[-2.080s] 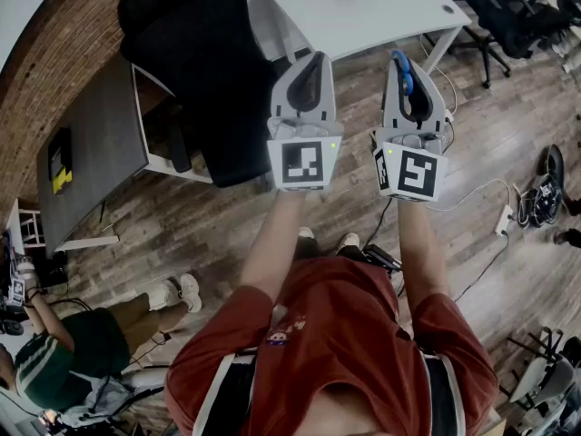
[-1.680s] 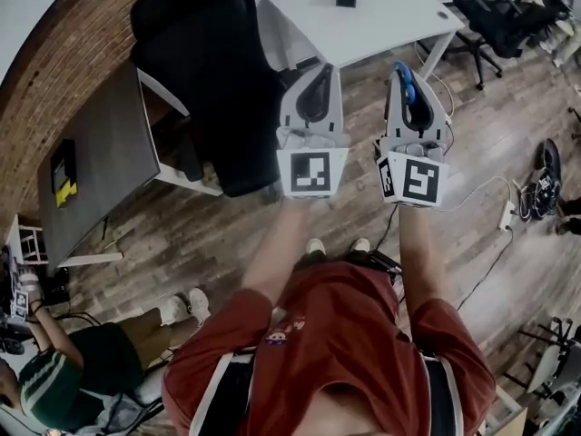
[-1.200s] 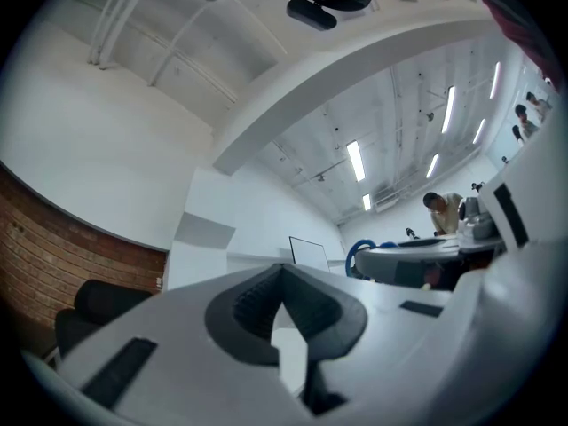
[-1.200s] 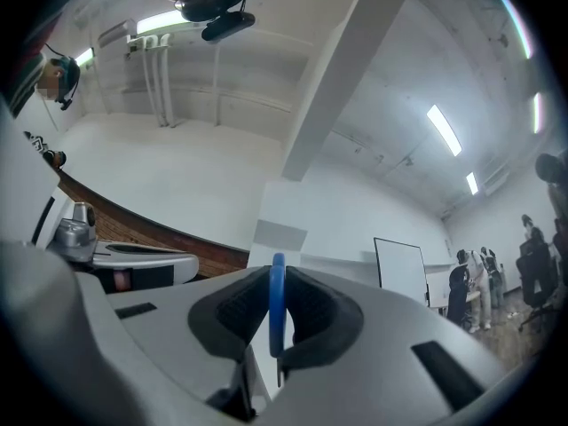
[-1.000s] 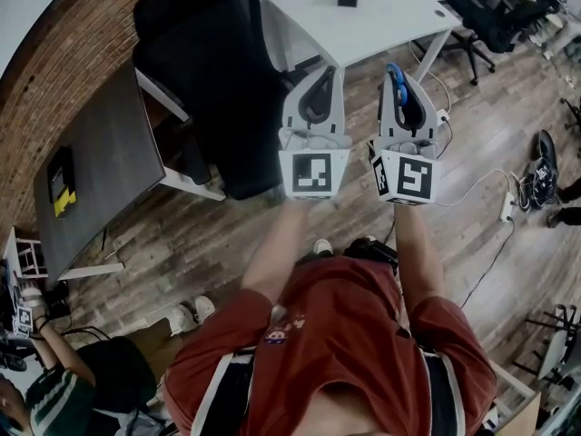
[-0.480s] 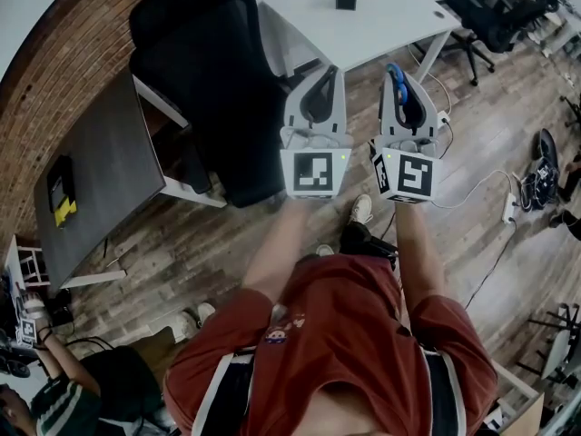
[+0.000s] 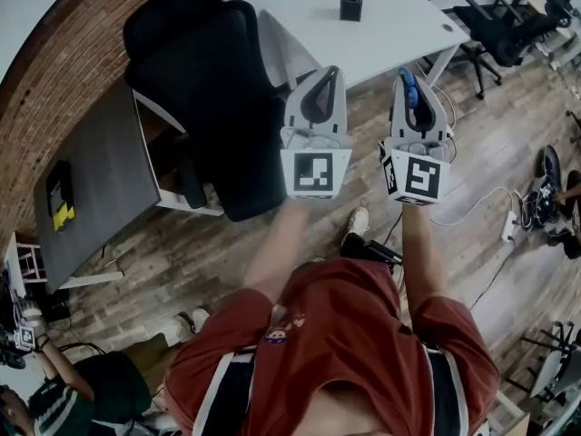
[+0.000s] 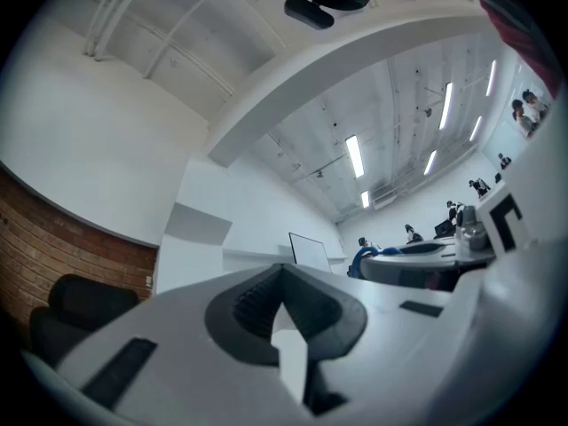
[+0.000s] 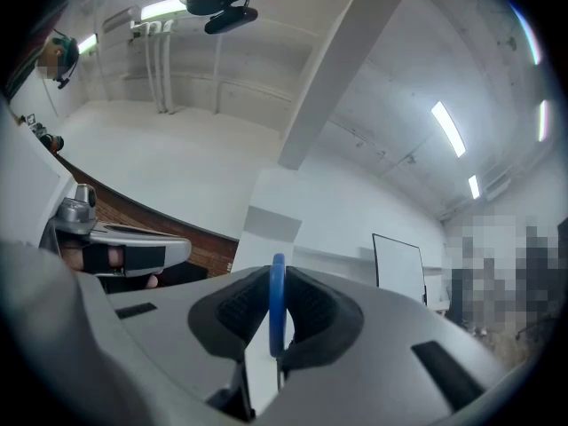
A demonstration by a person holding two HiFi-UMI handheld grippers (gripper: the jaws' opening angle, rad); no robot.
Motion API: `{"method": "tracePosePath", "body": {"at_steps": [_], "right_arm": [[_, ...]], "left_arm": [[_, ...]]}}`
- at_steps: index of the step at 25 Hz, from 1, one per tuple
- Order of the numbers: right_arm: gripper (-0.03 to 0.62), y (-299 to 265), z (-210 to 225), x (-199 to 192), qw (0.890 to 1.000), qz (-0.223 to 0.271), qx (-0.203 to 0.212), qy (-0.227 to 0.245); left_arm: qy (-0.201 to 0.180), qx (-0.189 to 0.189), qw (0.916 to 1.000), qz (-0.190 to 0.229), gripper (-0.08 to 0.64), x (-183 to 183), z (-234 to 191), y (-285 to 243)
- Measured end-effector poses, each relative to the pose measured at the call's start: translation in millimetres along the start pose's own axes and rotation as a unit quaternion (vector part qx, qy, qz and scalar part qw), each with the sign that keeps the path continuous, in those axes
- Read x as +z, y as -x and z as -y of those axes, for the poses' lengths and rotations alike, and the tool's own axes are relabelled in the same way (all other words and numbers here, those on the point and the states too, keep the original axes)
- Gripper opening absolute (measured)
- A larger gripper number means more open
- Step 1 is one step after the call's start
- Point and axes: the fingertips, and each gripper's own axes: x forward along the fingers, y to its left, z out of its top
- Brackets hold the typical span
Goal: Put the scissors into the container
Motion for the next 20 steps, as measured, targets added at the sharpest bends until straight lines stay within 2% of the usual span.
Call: {"method": "tracePosePath", "body": {"at_steps": [7, 13, 16, 20], "right_arm": [[0.055, -38, 18, -23, 1.000, -0.009, 0.005, -0.015], [0.055, -63, 32, -35, 1.000, -0.010, 0.012, -0.014], [0.055, -73, 46, -39, 1.000, -0.007, 0.010, -0.010], [0.055, -91, 65, -47, 1.000, -0.010, 0.012, -0.016]], "left_arm": [[-0.008, -0.001, 0.9998, -0.015, 0.012, -22, -4, -43], [-0.013, -0.027, 0.9990, -0.032, 0.012, -41, 5, -77], [-0.014, -0.026, 0.9988, -0.040, 0.012, -50, 6, -94], [0.012, -0.023, 0.9987, -0.044, 0.012, -59, 5, -121]]}}
